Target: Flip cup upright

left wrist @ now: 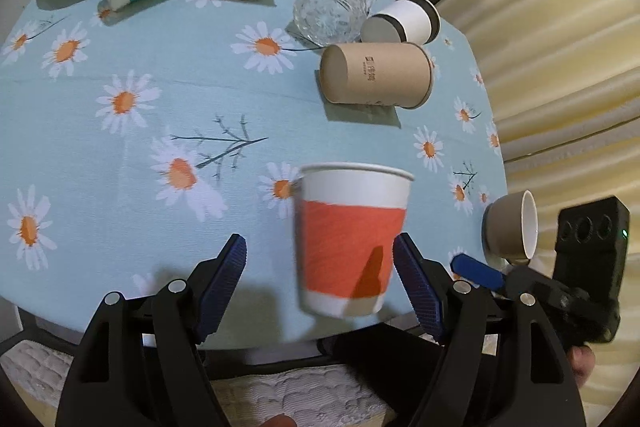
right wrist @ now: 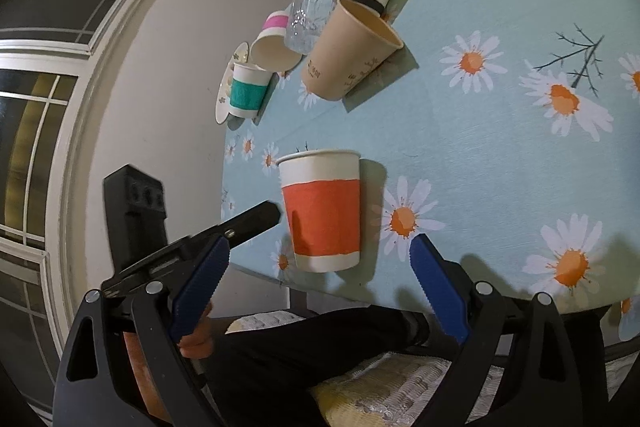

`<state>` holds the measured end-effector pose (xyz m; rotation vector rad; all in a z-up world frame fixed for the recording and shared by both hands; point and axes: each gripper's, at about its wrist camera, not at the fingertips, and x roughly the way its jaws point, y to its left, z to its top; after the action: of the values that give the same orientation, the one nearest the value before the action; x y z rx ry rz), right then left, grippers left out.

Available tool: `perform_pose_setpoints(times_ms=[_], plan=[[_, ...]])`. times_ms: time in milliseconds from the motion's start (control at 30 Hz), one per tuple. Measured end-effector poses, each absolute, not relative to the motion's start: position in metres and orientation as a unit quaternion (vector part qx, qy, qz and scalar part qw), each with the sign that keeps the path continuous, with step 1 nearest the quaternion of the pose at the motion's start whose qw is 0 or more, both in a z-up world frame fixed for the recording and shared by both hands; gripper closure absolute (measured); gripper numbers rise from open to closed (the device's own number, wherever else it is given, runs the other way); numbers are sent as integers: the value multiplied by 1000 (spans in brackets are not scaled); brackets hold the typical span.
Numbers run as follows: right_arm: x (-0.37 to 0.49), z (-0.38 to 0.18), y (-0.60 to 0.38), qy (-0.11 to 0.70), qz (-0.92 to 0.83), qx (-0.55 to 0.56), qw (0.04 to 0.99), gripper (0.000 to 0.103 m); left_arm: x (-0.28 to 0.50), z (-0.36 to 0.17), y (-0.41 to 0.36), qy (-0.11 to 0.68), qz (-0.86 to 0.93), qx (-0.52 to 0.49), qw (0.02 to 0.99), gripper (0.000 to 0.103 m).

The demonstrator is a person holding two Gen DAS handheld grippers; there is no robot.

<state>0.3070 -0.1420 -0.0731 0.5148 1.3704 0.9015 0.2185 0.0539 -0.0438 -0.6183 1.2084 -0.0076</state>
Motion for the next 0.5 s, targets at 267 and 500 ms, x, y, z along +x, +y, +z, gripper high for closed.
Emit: perform_pose_setpoints(times_ms=[267,500], plan=[[313,-87,-101,612,381,146,677,13,178,-45,72,540,-6,-308,783,29],[317,-96,-82,620,364,111,686,25,147,-63,88,531,-11,-346,773,29]])
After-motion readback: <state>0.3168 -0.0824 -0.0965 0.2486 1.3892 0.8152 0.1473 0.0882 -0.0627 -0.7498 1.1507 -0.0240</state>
